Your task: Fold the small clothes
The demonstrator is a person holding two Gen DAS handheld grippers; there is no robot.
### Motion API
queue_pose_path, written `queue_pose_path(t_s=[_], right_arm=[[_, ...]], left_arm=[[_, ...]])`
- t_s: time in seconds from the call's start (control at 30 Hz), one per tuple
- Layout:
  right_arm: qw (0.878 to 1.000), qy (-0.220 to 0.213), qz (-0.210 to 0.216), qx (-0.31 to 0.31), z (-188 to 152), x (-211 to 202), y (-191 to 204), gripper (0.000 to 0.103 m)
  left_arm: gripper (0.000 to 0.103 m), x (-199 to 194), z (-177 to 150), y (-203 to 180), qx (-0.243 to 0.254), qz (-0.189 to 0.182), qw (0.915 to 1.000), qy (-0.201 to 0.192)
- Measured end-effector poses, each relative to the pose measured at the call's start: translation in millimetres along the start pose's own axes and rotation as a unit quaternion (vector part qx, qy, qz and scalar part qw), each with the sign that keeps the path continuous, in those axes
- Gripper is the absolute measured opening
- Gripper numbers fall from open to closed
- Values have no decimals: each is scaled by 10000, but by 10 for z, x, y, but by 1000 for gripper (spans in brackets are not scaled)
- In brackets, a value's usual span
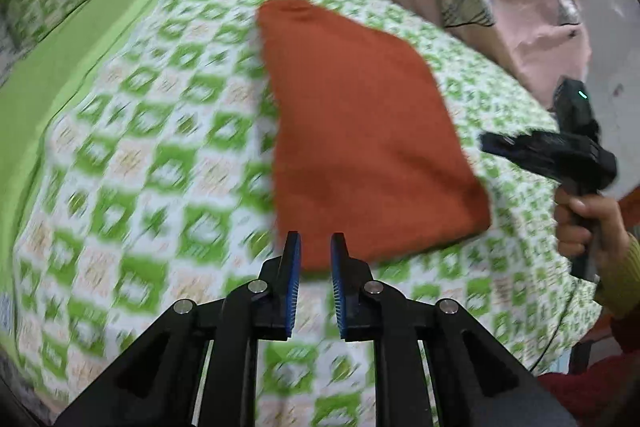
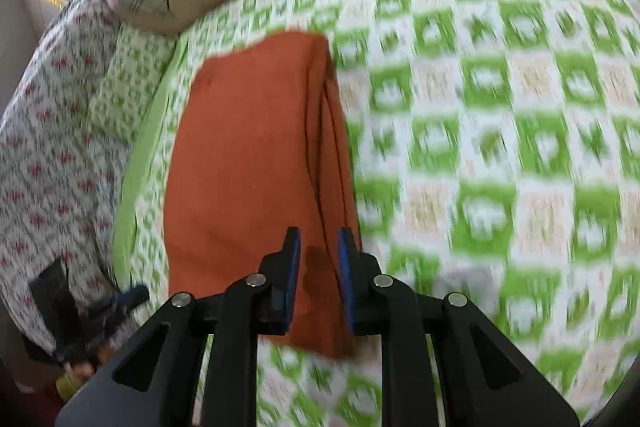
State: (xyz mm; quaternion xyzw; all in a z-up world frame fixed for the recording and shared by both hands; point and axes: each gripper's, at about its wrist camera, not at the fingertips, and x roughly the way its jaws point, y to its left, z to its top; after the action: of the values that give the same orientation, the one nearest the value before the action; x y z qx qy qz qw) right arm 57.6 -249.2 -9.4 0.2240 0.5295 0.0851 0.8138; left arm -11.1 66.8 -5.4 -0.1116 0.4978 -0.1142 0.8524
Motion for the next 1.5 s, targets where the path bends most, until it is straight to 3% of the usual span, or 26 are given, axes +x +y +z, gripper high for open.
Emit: queue_pose_path(t_s=[0.13,0.3,0.33,0.53,0.6,1.0,1.17,1.27,1.4,1.5], right_arm=[[9997,-215,134,-20,306,223,82,20],[9992,-93,219,334,566,539,38,20],[9990,-83,235,371,587,567,20,10],[9977,-631,246,90,659,242,125,6],[9981,-587,190,91,686,307,107,5],[9982,-347,-448,212,627,665,-113,6],[9966,-550,-588,160,574,380,22,11],[9970,-686,-367,6,419,128,161,11],[9982,-404,-47,-439,106,101,420,11],[9981,-74,-235,-557,-152,245,449,11]], left_arm=[[15,248,142,-206,225,-216,9995,91],[19,526,142,-260,299,-397,9982,347],[19,577,135,-252,296,-378,9980,408],[19,668,121,-240,238,-461,9974,506],[19,729,106,-265,276,-464,9969,575],[20,887,92,-378,433,-445,9952,751],[23,620,171,-409,461,-530,9959,573],[26,472,241,-289,280,-585,9975,295],[25,519,408,-127,63,-402,9991,141],[25,602,475,-58,35,-428,9990,124]])
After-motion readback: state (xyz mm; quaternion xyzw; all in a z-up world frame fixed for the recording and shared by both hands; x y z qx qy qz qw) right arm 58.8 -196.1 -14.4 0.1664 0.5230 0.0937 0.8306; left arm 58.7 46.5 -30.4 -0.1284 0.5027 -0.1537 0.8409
